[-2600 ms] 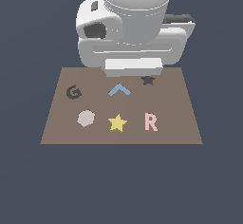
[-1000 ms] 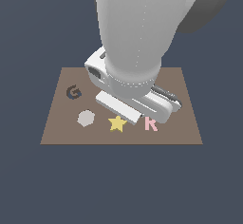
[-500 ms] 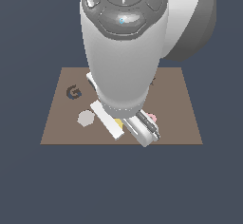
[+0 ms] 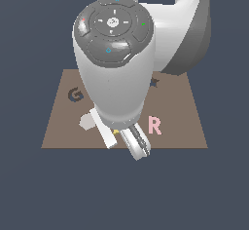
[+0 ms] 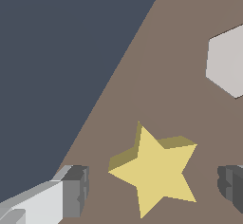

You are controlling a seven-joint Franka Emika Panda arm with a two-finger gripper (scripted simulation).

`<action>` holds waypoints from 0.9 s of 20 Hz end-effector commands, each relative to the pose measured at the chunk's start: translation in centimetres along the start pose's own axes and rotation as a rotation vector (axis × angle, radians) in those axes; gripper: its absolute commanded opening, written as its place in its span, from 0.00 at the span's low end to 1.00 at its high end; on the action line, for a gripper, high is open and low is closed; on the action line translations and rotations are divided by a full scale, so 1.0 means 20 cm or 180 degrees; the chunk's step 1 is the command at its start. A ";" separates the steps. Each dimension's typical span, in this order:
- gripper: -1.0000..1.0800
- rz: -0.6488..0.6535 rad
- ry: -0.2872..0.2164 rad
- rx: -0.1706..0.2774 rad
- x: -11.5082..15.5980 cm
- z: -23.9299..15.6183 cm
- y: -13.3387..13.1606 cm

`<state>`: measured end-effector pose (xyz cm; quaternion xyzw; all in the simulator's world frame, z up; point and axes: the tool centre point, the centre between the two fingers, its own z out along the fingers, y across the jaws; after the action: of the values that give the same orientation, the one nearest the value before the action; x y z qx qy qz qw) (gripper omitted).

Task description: Insert a designated object into the corresponding slot on a board.

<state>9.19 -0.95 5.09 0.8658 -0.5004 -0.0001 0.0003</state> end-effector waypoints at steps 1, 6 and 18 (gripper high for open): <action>0.96 0.0053 0.0000 0.0002 0.01 0.01 0.00; 0.96 0.0042 0.0000 0.0002 0.01 0.00 0.00; 0.96 0.0041 -0.0001 0.0002 0.01 0.10 0.00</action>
<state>9.21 -1.07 3.14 0.8625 -0.5061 -0.0006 0.0003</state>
